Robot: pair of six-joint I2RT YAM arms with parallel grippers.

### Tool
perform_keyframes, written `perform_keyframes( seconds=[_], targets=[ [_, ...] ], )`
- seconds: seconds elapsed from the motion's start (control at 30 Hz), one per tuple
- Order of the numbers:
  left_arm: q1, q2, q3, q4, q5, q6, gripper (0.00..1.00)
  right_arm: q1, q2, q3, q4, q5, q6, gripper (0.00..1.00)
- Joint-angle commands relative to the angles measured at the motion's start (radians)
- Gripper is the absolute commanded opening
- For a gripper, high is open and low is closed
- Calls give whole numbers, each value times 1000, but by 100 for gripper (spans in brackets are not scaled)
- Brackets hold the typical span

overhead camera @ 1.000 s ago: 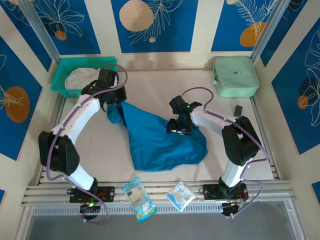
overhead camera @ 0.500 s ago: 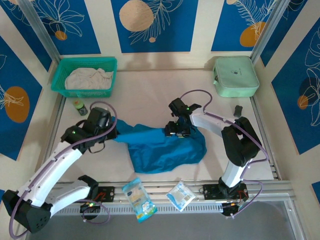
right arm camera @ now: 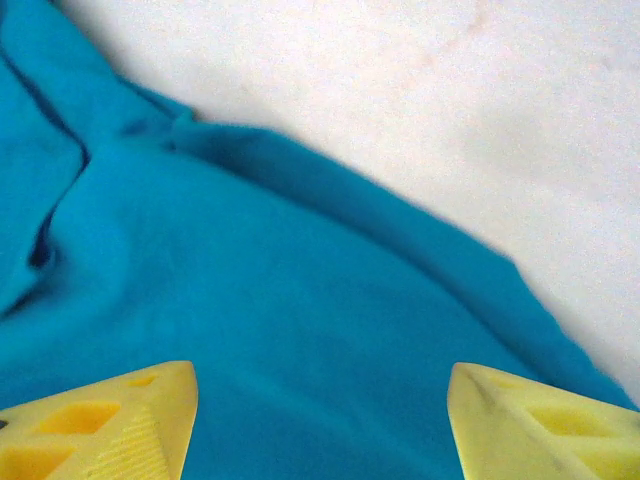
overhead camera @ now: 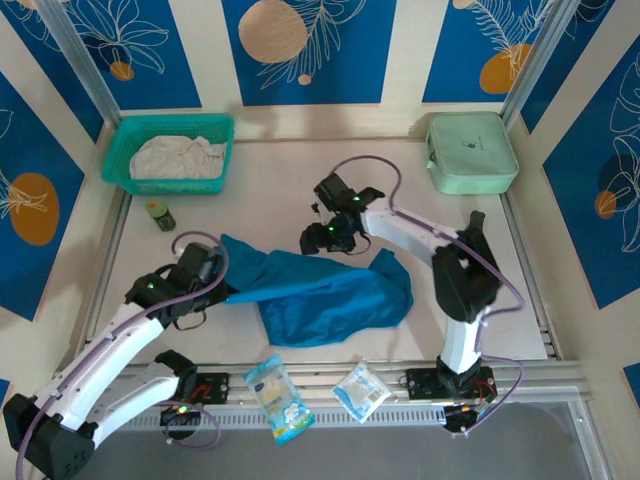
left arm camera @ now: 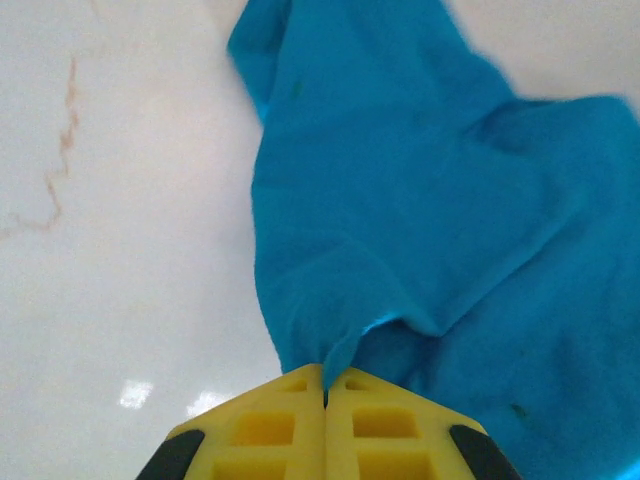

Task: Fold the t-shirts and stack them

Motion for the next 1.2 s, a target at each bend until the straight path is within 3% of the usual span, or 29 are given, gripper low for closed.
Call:
perform_keyframes(
  seconds=[0.0,0.23,0.8,0.93,1.03,1.1,1.13,1.17],
  targets=[
    [-20,-26,-75,-41,39,-114,0,61,135,128,-54,-14,-56,67],
    [-28,-1,-149,-35,58,-186,0,143,342,318,-95,9,-77,66],
    [-32,98,-191,67,86,-192,0,151,533,578,-137,-73,-100,62],
    [-32,118,-189,85,88,-186,0,144,568,602,-152,-93,-97,48],
    [-32,127,-190,94,89,-183,0,133,564,609,-152,-97,-94,30],
    [-32,126,-189,95,86,-183,0,124,547,616,-156,-88,-94,7],
    [-31,123,-185,96,83,-181,0,119,531,622,-160,-73,-94,0],
    [-32,122,-180,96,80,-178,0,114,513,630,-167,-58,-97,0]
  ],
)
